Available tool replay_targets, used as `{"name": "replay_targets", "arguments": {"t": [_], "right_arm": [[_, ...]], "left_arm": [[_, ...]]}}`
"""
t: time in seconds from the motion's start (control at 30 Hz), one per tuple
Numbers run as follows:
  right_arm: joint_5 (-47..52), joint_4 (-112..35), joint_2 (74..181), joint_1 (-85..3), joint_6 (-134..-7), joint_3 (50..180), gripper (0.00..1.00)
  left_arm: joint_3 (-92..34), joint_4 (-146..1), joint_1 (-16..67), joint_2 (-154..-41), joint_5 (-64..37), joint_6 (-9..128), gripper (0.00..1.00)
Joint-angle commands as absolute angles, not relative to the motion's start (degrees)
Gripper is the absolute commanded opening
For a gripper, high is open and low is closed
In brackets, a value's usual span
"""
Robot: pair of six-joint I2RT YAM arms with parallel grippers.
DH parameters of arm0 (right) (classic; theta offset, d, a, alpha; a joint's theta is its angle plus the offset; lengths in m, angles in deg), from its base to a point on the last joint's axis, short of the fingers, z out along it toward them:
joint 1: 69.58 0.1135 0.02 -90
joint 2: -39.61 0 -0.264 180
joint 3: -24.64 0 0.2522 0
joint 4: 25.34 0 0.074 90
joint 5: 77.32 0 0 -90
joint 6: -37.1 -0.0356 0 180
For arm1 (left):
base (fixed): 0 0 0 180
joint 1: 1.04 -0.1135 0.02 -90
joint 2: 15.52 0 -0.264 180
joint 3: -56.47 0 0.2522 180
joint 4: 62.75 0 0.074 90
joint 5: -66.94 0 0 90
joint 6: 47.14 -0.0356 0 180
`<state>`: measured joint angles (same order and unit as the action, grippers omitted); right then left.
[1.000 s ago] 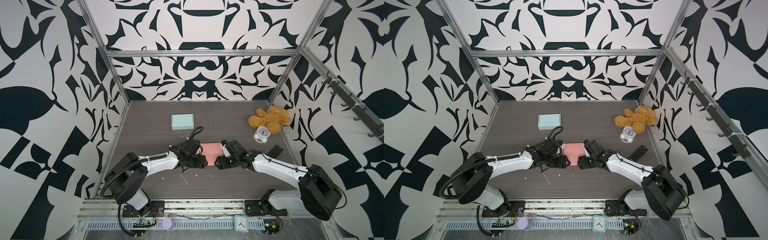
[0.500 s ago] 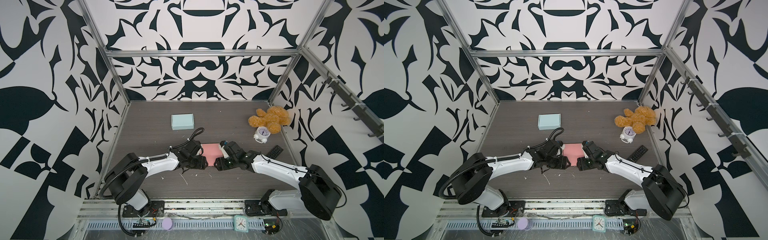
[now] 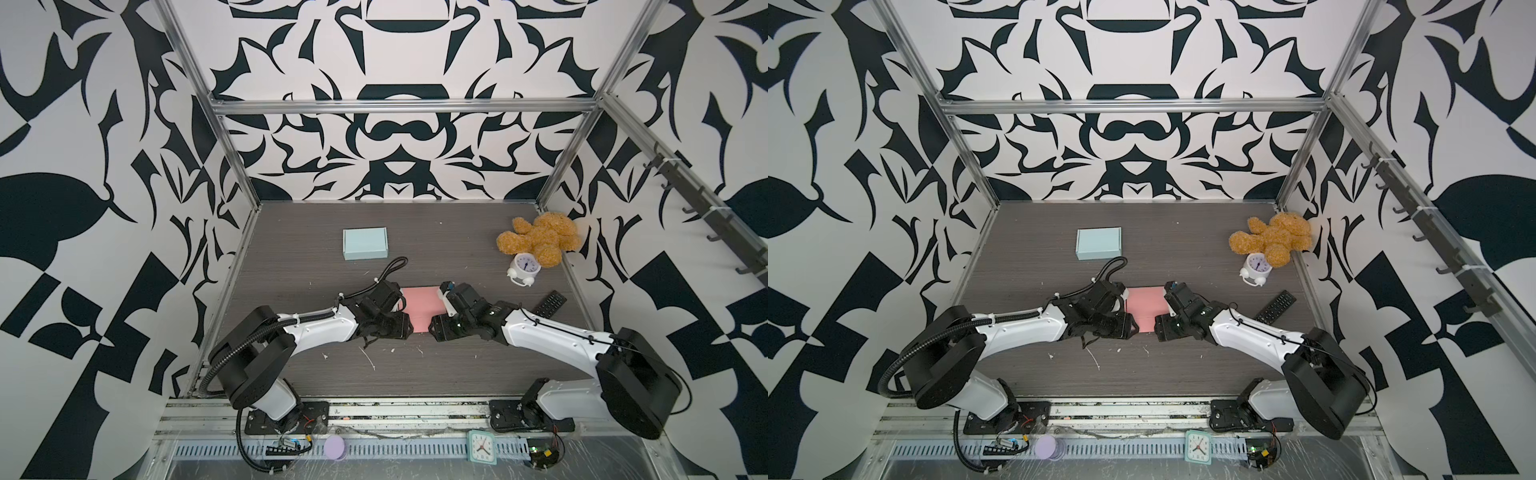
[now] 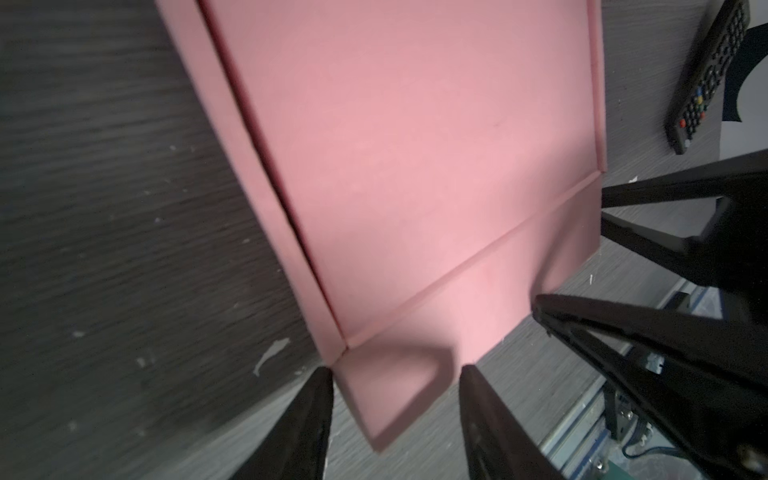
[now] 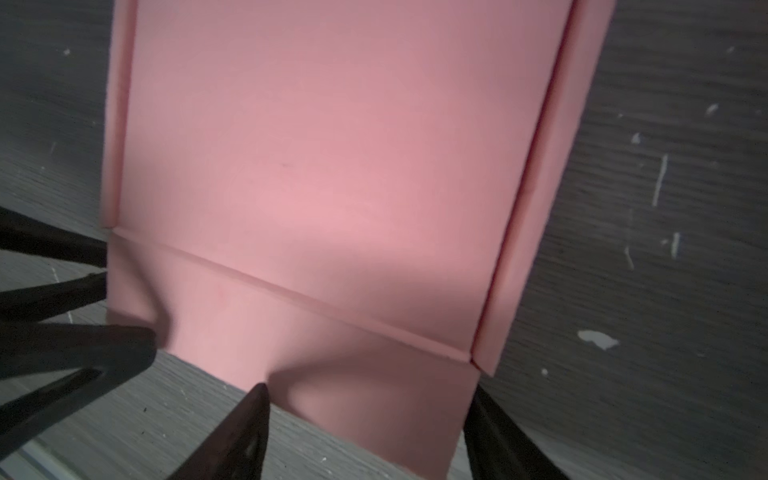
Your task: Fold the paper box
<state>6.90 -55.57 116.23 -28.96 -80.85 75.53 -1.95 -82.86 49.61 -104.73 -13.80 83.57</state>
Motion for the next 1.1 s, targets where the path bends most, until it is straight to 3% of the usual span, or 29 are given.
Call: {"name": "replay_targets", "arguments": {"t": [0.0, 0.47, 1.07], "right_arm": [[8.1, -56.0, 116.3, -28.5, -79.9, 77.0, 0.74], [9.9, -55.5, 117.7, -28.5, -78.7, 77.4, 0.73], [10.0, -56.4, 116.5, -28.5, -78.2, 78.3, 0.72]], "left_arm": [[-1.6, -83.1, 49.8, -104.8, -14.7, 83.6, 0.52], [-2.2, -82.1, 49.8, -106.6, -15.7, 82.9, 0.45], [-2.3, -81.8, 49.8, -104.5, -14.9, 83.0, 0.44]]}}
